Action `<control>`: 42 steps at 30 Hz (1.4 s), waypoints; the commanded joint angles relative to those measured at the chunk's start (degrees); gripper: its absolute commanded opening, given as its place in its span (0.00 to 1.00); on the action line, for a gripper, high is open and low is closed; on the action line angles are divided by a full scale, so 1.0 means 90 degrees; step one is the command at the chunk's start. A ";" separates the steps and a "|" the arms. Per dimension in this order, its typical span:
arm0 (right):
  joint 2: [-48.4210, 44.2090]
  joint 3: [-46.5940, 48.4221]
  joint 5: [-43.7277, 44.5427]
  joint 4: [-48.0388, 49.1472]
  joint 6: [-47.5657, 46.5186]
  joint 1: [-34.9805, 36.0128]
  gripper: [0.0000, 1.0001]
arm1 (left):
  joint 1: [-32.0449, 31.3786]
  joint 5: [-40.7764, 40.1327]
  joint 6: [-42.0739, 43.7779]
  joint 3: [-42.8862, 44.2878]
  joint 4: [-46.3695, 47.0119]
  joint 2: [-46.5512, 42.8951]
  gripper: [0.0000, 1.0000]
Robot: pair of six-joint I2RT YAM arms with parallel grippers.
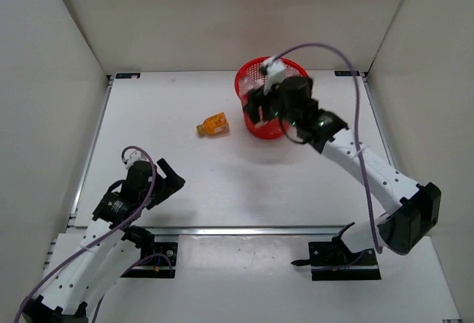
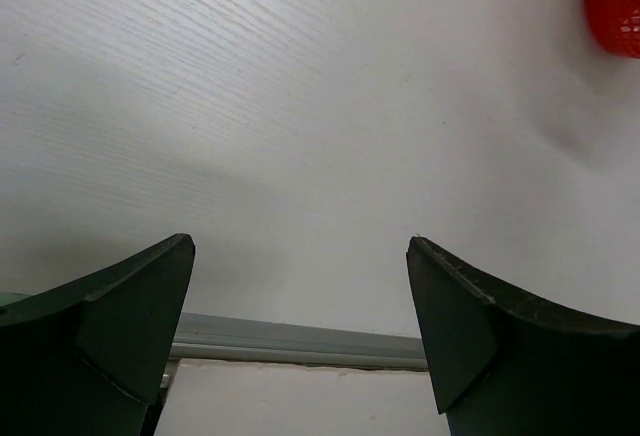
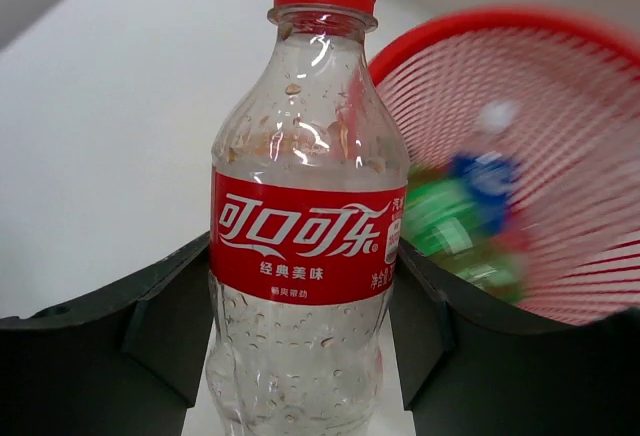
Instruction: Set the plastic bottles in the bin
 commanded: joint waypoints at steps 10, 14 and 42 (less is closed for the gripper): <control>0.2026 0.2018 0.0034 0.0395 -0.1091 -0.1982 0.55 | 0.0253 0.0245 0.0129 -0.0062 0.0760 0.0474 0.98; 0.2125 0.1970 -0.0092 0.0355 -0.1091 -0.1895 0.87 | 0.0340 0.0323 0.0255 -0.0043 0.1131 0.0727 0.99; -0.1741 -0.0520 0.0418 -0.0796 -0.0437 -0.3260 0.99 | 0.0867 0.2527 0.3679 0.5555 0.3337 0.7649 0.99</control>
